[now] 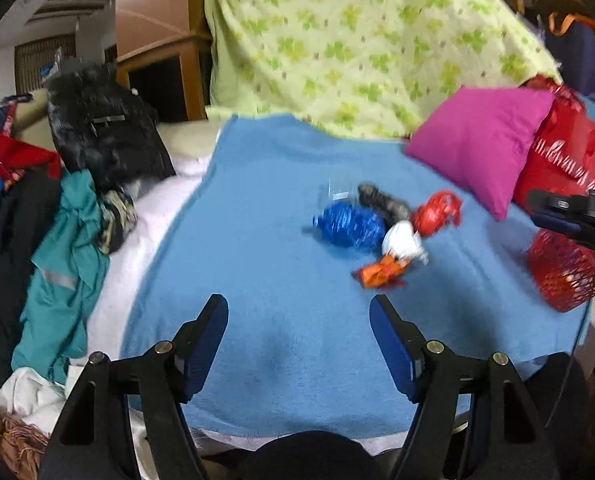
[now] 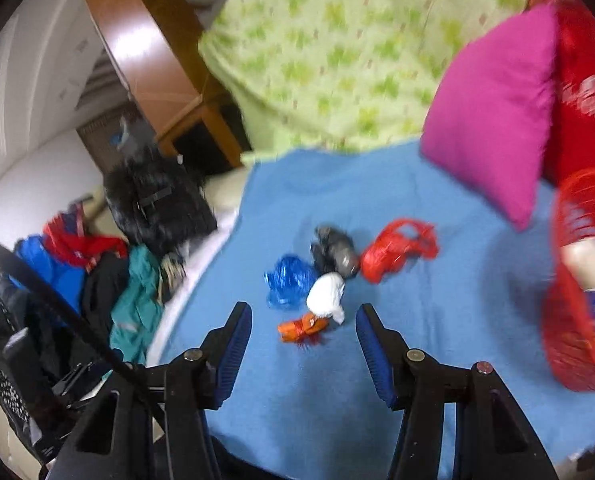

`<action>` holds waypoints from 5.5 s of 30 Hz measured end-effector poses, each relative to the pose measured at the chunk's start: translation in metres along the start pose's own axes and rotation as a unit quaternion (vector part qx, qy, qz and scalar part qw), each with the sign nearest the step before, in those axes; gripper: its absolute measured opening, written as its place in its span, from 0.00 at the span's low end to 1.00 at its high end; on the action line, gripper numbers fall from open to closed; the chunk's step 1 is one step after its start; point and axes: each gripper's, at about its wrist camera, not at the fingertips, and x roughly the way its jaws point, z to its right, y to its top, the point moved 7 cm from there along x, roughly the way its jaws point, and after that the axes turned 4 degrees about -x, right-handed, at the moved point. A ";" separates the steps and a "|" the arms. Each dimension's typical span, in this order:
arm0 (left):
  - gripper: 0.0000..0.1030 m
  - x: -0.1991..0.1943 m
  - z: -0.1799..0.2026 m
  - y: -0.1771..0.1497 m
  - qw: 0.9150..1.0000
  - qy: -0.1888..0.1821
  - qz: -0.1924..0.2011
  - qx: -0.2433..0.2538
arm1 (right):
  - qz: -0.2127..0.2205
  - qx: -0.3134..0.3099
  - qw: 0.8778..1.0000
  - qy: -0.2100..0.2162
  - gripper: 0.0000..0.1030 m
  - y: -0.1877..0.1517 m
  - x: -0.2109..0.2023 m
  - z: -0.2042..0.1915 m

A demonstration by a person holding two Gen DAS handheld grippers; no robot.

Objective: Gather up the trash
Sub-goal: 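Grasp the orange bag with the left tool while the right tool grasps the white bag, then lift the orange bag with the left tool while the right tool carries the white bag to the basket, then open both tools over the red basket to drop the orange and white bags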

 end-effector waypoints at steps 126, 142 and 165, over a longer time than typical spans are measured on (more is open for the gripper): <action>0.39 0.019 0.263 0.098 0.989 -0.069 0.061 0.119 | 0.239 0.074 0.962 -0.111 0.26 0.039 -0.152 0.160; 0.39 0.018 0.321 0.106 0.981 -0.107 0.064 0.150 | 0.258 0.121 0.950 -0.126 0.26 0.034 -0.176 0.193; 0.39 0.027 0.389 0.090 0.960 -0.203 0.031 0.189 | 0.264 0.193 0.930 -0.170 0.26 0.026 -0.194 0.242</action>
